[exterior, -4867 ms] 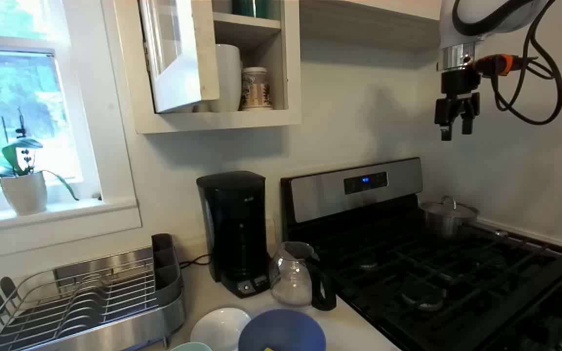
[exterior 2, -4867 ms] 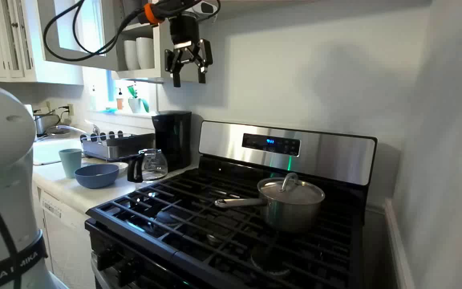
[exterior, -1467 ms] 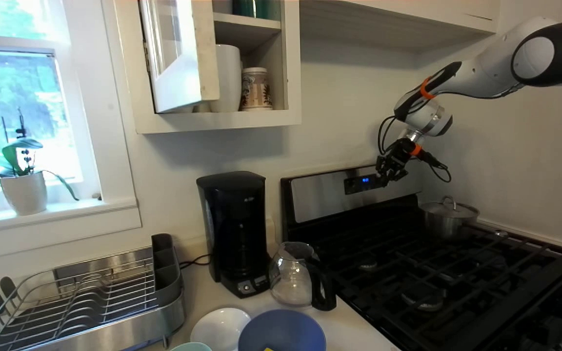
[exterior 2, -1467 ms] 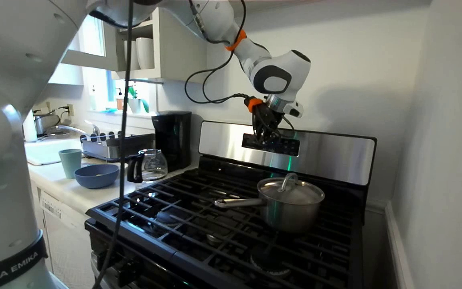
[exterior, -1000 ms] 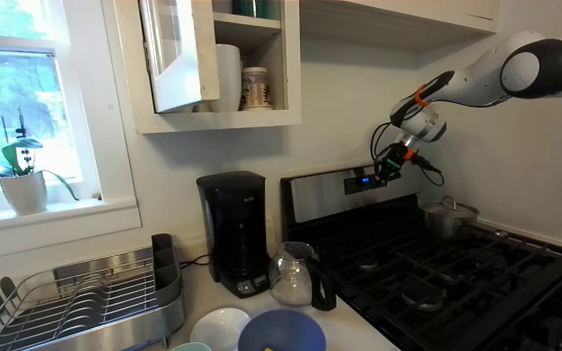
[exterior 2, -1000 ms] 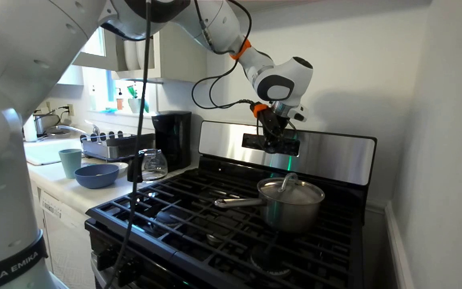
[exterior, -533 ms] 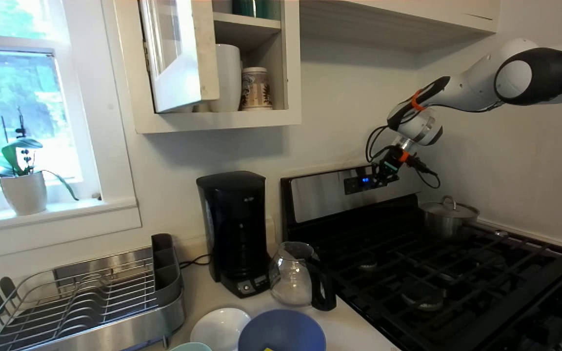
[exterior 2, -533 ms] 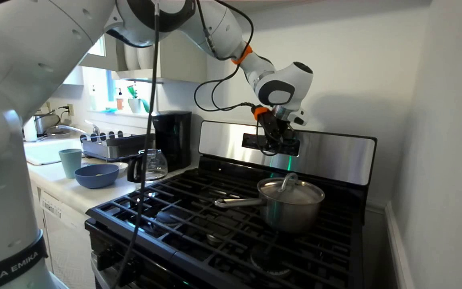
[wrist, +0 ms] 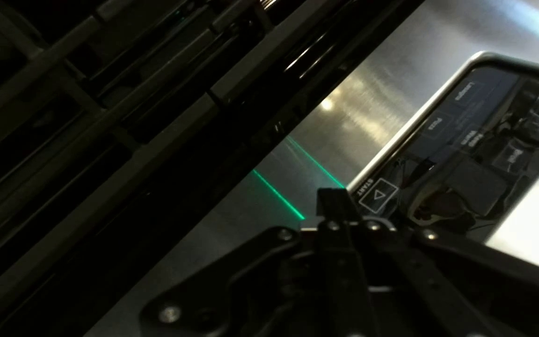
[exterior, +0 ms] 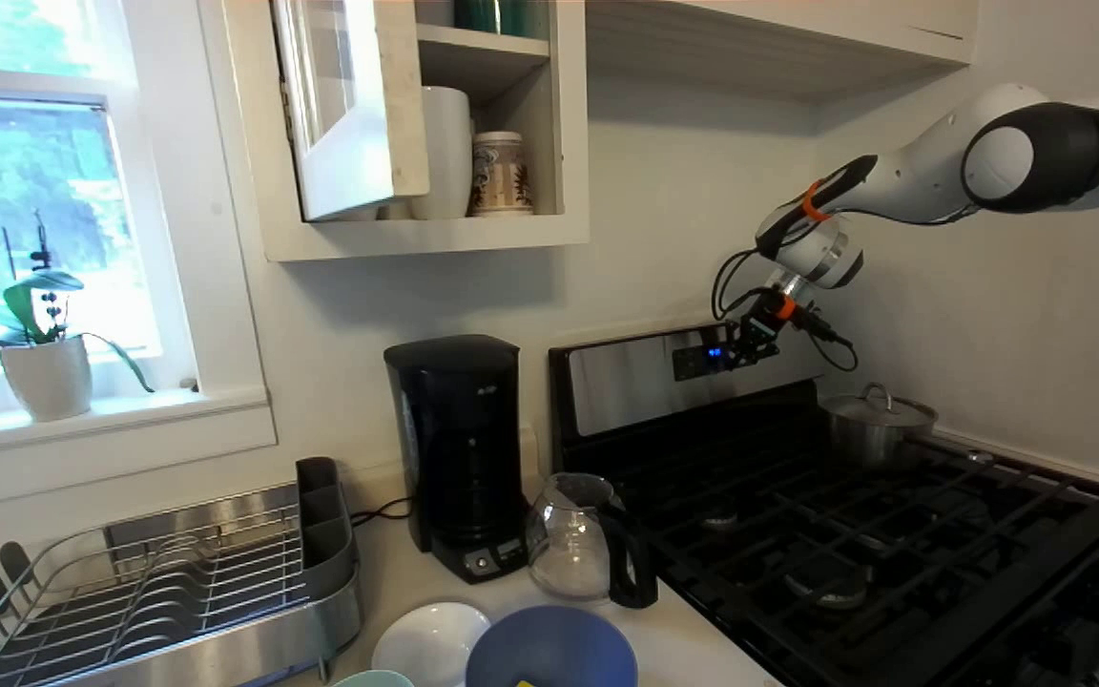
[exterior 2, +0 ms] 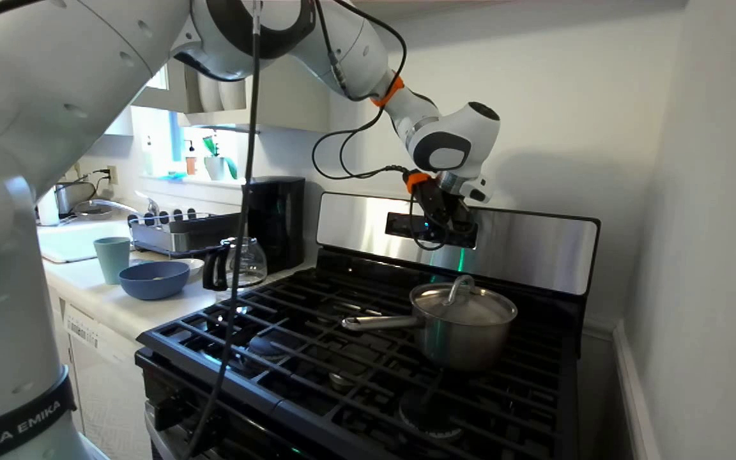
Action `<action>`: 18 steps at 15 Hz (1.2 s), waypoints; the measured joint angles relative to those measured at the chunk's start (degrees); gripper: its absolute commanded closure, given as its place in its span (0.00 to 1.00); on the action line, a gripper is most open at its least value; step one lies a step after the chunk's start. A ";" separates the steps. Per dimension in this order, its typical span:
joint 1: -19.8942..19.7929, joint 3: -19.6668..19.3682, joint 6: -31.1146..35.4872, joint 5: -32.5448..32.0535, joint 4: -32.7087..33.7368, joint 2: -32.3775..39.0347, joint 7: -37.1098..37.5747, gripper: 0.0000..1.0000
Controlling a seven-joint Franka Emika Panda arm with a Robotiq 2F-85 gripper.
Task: Press a button on the stove controlling panel
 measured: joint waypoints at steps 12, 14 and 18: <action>-0.12 0.78 1.83 0.00 1.22 1.14 3.35 1.00; -0.11 0.78 1.83 -0.10 1.23 1.14 3.85 1.00; -0.14 0.28 -1.29 -2.70 1.24 0.88 5.00 1.00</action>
